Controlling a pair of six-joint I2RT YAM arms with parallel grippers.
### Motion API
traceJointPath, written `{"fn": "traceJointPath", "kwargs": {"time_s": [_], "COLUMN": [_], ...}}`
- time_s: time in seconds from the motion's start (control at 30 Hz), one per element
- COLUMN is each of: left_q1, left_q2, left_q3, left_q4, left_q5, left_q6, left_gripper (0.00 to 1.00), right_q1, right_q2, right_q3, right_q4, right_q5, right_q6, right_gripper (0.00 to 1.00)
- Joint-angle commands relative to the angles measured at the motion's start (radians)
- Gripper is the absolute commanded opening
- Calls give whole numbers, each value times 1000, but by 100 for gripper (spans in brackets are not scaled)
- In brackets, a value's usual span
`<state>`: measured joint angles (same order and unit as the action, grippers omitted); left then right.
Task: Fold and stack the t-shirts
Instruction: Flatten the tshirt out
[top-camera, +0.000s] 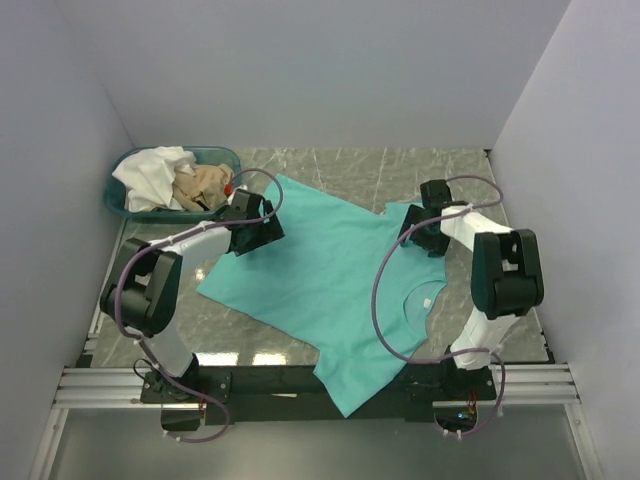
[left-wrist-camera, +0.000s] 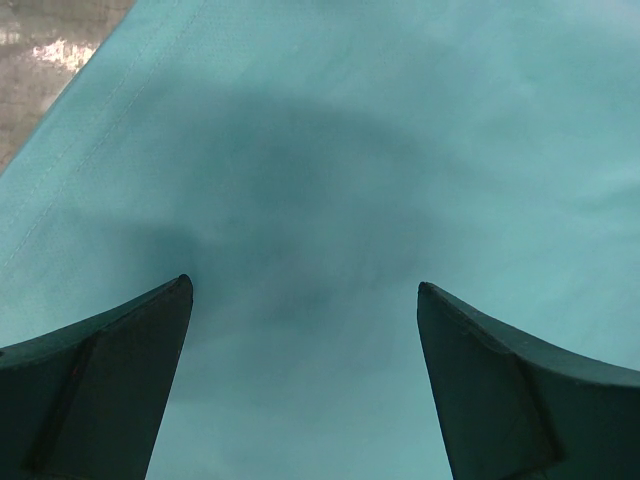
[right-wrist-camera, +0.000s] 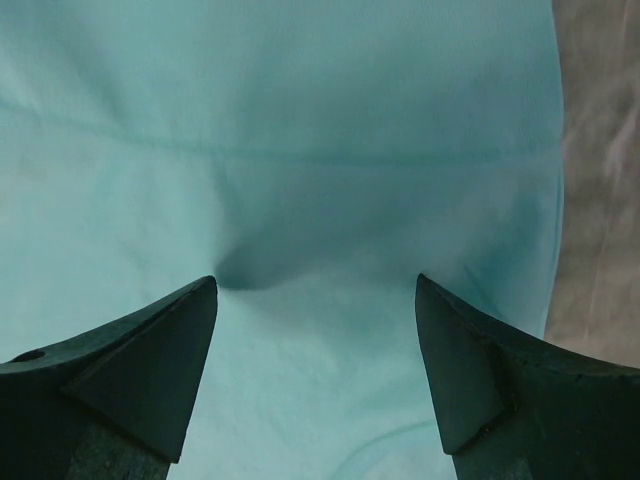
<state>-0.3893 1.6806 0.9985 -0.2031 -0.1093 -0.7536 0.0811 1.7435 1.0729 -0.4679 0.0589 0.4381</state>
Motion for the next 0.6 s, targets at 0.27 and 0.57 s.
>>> {"fn": "traceJointPath", "kwargs": {"time_s": [0.27,0.57], "left_q1": [26,27], "left_q2": [136,174], "left_q3": [141,201], "left_q4": [45,53], "left_q5": [46,95], "left_q6": [-15,-7], "left_gripper": [99,99], "right_q1": [-49,-76], "right_q2": [322,548], "right_q3": [439,793], "right_q4": [-173,-365], "right_q5": [53,47], "right_q6": [-65,-147], "right_gripper": [86,86]}}
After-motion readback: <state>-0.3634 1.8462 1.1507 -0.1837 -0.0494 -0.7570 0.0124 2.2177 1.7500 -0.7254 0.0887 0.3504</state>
